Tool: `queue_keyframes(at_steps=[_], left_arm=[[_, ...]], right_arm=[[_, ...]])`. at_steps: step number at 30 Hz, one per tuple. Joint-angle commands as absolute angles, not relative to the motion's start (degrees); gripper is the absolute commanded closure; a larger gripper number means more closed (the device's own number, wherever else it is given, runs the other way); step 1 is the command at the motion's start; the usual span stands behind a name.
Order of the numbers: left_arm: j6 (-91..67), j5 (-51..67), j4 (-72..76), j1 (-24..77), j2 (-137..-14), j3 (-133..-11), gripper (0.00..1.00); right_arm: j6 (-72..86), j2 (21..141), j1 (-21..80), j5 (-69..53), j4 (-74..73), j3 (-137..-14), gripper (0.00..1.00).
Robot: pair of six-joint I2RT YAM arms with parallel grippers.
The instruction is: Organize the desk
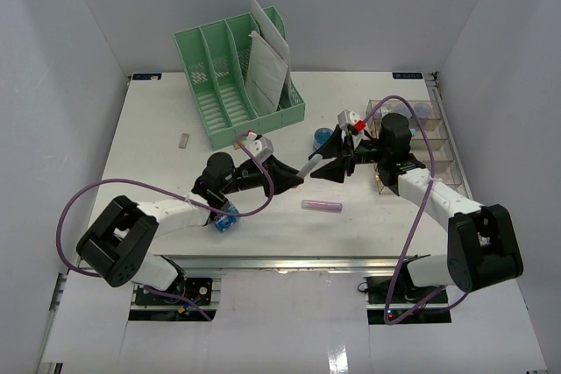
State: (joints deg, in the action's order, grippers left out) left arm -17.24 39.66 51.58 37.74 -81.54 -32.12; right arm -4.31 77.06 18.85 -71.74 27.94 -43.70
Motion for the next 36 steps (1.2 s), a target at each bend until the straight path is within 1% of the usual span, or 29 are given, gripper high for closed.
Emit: queue_keyframes(at_steps=[1,7,10,16,18,20,23,24,26,28,34,36], left_arm=[[-18.05,40.52,54.40,37.71,-81.47,-33.22,1.00],[-18.22,40.55,54.38,37.71,-81.71,-33.72,1.00],[-18.54,40.50,54.77,37.71,-81.56,-33.75,1.00],[-19.24,40.43,55.45,37.71,-81.56,-34.01,1.00],[-19.53,40.50,55.55,37.71,-81.56,-34.10,1.00],[-19.76,40.27,55.55,37.71,-81.48,-34.10,0.99],[-20.25,39.94,55.79,37.71,-81.08,-34.18,0.91],[-20.41,39.74,55.59,37.71,-80.90,-34.27,0.87],[-20.68,39.26,54.96,37.71,-80.50,-34.48,0.76],[-20.68,38.67,54.38,37.71,-79.92,-34.54,0.62],[-20.00,37.80,51.77,37.71,-78.91,-34.32,0.37],[-19.24,37.01,50.27,37.71,-78.28,-34.23,0.26]], right_arm=[[14.78,78.56,19.16,-74.44,49.73,-41.46,0.45],[19.45,80.42,19.75,-75.06,55.54,-41.10,0.58],[19.60,80.70,20.33,-75.16,56.09,-40.85,0.64],[19.60,81.29,21.17,-75.24,56.43,-40.78,0.78],[19.68,81.29,21.09,-74.98,56.34,-40.85,0.92],[19.61,81.14,21.09,-75.05,56.34,-40.62,0.92],[19.12,80.80,21.09,-75.14,56.10,-40.21,0.92],[18.89,80.64,21.09,-75.15,55.94,-40.14,0.92],[18.36,80.26,21.09,-75.15,55.51,-40.08,0.92],[17.91,79.94,21.09,-75.15,54.93,-40.08,0.92],[17.21,79.67,20.69,-75.26,54.30,-40.30,0.92],[17.10,79.47,19.89,-75.32,54.16,-40.47,0.92]])
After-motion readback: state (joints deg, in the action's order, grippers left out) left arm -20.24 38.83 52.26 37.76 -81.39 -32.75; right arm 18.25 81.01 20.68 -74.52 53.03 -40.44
